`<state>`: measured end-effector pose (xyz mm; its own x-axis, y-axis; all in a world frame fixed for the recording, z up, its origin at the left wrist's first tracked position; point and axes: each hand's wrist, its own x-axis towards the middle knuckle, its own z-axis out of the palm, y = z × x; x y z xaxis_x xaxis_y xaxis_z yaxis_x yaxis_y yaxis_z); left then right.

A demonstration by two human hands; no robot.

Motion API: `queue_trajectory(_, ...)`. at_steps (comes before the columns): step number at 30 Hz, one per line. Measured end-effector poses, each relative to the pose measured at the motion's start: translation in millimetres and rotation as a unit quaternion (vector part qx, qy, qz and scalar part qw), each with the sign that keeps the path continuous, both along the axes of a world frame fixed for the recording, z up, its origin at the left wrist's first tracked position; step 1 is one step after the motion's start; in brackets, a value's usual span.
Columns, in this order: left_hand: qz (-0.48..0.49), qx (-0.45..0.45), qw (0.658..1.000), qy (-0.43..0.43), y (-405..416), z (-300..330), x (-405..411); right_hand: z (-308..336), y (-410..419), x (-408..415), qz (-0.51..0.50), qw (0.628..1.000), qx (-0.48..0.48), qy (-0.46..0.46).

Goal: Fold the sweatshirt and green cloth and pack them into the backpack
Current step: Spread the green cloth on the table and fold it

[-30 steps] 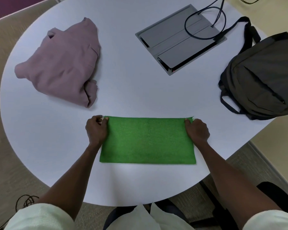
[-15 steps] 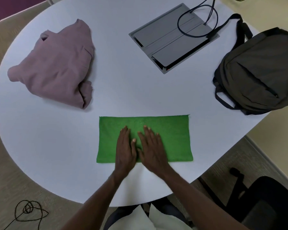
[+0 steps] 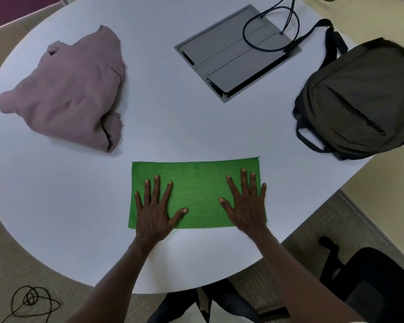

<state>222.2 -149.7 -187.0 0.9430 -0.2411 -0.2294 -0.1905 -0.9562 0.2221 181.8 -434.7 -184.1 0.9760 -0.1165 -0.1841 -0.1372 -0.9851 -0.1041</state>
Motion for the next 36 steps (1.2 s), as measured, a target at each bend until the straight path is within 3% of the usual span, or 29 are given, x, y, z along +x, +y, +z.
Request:
queue_trajectory(7,-0.006,-0.006,0.999,0.040,-7,5,7,3,-4,0,-0.028,0.998,0.045,-0.046)
queue_trajectory(10,-0.017,-0.070,0.997,0.024,-21,13,-4,14,-9,-1,-0.143,0.983,0.075,-0.091)
queue_trajectory(14,-0.078,-0.151,0.985,0.039,-45,18,-30,22,-9,-2,-0.285,0.953,0.079,-0.069)
queue_trajectory(19,-0.103,-0.136,0.984,0.053,-52,11,-45,30,-11,9,-0.376,0.917,0.130,0.010)
queue_trajectory(26,-0.137,-0.103,0.983,0.072,-59,13,-36,49,-24,16,-0.383,0.883,0.272,-0.002)
queue_trajectory(29,-0.138,-0.103,0.981,0.090,-71,18,-33,67,-34,14,-0.374,0.864,0.334,-0.053)
queue_trajectory(33,-0.135,-0.159,0.973,0.097,-85,23,-27,99,-38,20,-0.341,0.856,0.372,-0.113)
queue_trajectory(36,-0.094,-0.247,0.961,0.082,-85,30,-20,114,-32,33,-0.276,0.875,0.370,-0.143)
